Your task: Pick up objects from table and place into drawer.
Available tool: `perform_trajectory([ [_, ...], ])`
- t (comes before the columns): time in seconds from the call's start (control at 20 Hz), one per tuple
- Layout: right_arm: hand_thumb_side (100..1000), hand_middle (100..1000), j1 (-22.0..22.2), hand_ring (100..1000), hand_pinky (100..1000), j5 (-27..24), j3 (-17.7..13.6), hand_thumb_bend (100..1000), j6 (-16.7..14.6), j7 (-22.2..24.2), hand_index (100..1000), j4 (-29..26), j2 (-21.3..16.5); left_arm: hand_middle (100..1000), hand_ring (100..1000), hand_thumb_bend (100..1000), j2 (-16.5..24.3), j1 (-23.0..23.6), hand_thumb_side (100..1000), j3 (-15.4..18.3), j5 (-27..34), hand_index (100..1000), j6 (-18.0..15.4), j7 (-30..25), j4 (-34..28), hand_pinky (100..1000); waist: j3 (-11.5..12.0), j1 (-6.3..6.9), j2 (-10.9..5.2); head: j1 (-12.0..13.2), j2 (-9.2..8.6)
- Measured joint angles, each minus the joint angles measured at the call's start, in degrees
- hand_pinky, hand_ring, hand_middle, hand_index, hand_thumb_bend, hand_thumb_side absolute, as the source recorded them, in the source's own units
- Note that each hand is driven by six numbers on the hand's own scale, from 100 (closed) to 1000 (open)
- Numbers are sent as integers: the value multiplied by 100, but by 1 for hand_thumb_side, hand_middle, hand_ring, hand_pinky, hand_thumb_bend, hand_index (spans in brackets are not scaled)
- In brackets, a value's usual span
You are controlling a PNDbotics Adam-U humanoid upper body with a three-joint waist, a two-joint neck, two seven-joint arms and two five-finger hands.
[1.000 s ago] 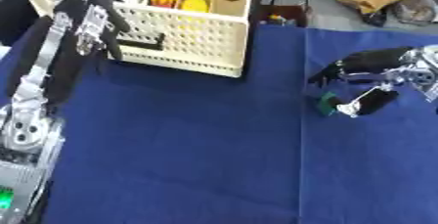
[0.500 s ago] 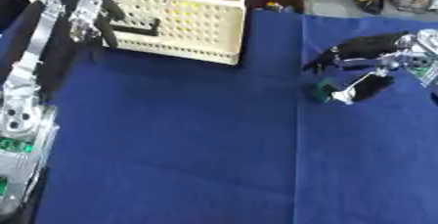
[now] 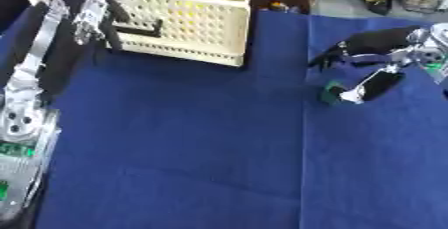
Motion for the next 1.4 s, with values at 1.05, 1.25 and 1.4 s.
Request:
perform_trajectory([
  [1.05,474,882,-45,936,710,1052,35,234,0,0,1000,132,-149,500,367,100,0,33,938,-1,-23,847,14,-118,0,160,-20,25,-4,-45,1],
  [1.25,477,882,-43,932,706,1059,38,242,0,0,1000,224,-145,500,367,100,1,33,937,-2,-27,846,23,-131,0,160,-19,-17,-4,-87,57],
  [1.4,477,874,-25,924,699,1033,54,231,0,0,1000,234,-145,500,367,100,1,33,935,-2,-34,845,26,-146,0,160,-7,-38,-3,-108,104],
])
